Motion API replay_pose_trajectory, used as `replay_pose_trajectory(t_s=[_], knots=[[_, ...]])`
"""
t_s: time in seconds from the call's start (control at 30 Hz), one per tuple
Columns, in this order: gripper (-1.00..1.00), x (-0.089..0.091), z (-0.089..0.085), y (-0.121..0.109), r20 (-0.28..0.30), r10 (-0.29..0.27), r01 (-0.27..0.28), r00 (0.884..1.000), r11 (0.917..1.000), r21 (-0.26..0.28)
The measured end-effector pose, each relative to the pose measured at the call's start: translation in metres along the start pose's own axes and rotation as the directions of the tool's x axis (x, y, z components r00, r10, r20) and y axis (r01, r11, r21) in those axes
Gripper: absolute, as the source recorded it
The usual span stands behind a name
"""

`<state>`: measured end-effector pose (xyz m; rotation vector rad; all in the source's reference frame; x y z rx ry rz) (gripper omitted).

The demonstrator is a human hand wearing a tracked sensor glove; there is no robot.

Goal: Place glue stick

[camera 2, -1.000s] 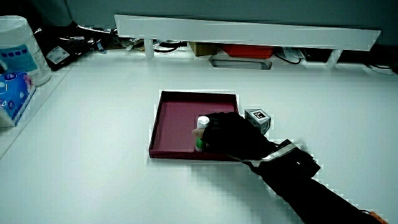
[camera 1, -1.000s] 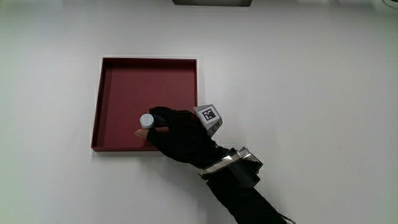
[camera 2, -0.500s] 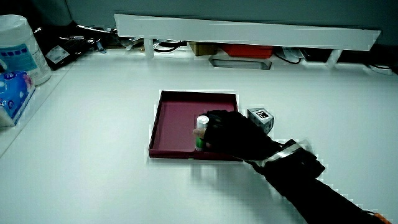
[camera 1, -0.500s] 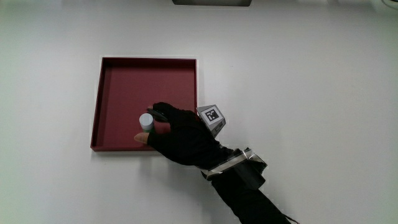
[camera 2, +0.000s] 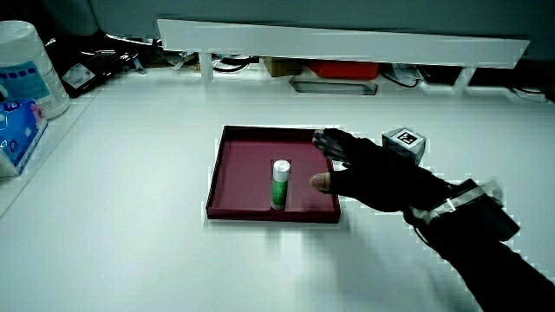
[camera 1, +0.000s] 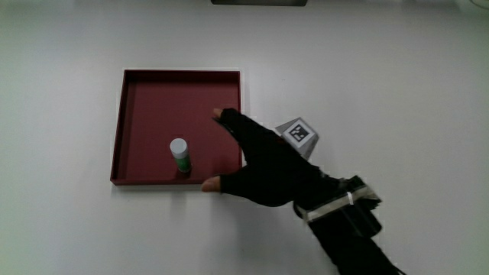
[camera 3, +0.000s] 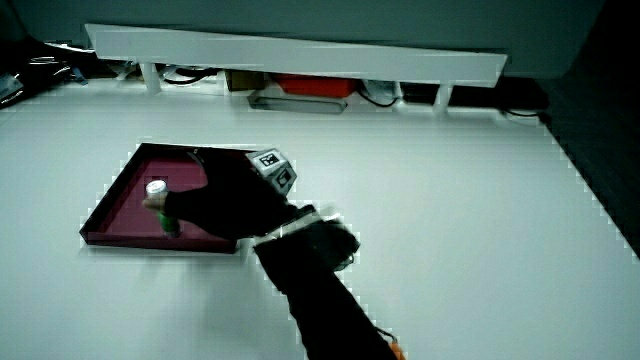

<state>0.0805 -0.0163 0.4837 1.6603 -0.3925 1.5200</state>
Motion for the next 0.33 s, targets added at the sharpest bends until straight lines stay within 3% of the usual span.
replay_pose_trajectory(t_s=[0.13, 0.17, 0.23, 0.27, 0.3, 0.33], knots=[[-1.0, -0.022, 0.012, -0.021, 0.056, -0.05, 0.051, 0.997, 0.9984, -0.023], [-1.0, -0.021, 0.016, -0.025, 0.059, -0.011, 0.013, 0.998, 0.9995, -0.027], [-1.0, -0.027, 0.023, -0.033, 0.099, -0.017, 0.02, 0.995, 0.9995, -0.024], [-1.0, -0.038, 0.024, -0.04, 0.091, -0.044, 0.047, 0.995, 0.9985, -0.029], [-1.0, -0.034, 0.029, -0.043, 0.145, -0.04, 0.043, 0.989, 0.9989, -0.017], [-1.0, -0.04, 0.031, -0.048, 0.154, -0.068, 0.071, 0.986, 0.9974, -0.01]])
